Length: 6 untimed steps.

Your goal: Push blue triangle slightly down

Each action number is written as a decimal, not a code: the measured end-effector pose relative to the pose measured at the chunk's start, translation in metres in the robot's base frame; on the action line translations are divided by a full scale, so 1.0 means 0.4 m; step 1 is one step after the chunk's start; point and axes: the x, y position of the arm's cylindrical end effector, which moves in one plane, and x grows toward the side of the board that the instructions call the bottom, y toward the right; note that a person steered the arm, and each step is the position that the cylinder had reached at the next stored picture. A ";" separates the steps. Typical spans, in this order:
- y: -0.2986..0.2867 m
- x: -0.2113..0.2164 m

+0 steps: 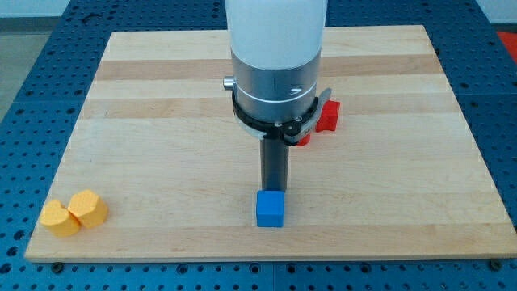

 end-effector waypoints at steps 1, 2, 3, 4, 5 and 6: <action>-0.041 -0.041; -0.141 -0.191; -0.144 -0.348; -0.108 -0.480; -0.044 -0.587; 0.131 -0.622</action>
